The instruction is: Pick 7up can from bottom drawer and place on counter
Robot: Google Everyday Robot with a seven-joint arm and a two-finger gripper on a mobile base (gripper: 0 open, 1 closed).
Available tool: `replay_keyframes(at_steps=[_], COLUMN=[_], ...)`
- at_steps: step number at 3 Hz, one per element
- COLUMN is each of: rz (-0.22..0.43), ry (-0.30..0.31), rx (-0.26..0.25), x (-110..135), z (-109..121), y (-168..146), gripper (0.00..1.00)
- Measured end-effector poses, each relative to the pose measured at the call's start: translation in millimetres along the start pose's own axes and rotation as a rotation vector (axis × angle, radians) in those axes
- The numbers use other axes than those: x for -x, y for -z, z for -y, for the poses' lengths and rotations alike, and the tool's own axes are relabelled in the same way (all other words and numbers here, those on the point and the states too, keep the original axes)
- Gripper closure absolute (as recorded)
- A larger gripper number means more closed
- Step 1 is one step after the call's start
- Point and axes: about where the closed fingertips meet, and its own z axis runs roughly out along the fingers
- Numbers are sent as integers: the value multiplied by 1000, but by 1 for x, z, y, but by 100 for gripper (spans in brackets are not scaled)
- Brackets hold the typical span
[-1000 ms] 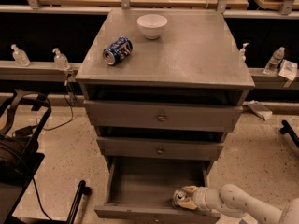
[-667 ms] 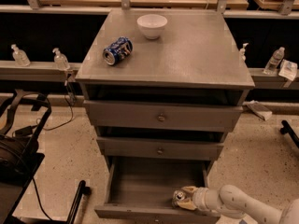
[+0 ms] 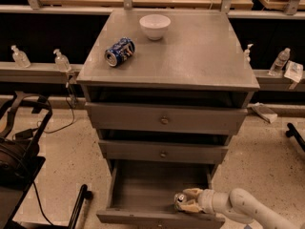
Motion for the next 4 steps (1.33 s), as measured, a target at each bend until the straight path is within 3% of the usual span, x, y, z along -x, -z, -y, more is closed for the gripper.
replay_keyframes(at_steps=[1,2,3,4], rz=[97,172,259,337], ry=[63,123,165,153], rx=[55,71,80,91], x=[66,126,171,186], z=[0,-5,-12,-19], y=[23,64,104,126], gripper=[100,100,100,100])
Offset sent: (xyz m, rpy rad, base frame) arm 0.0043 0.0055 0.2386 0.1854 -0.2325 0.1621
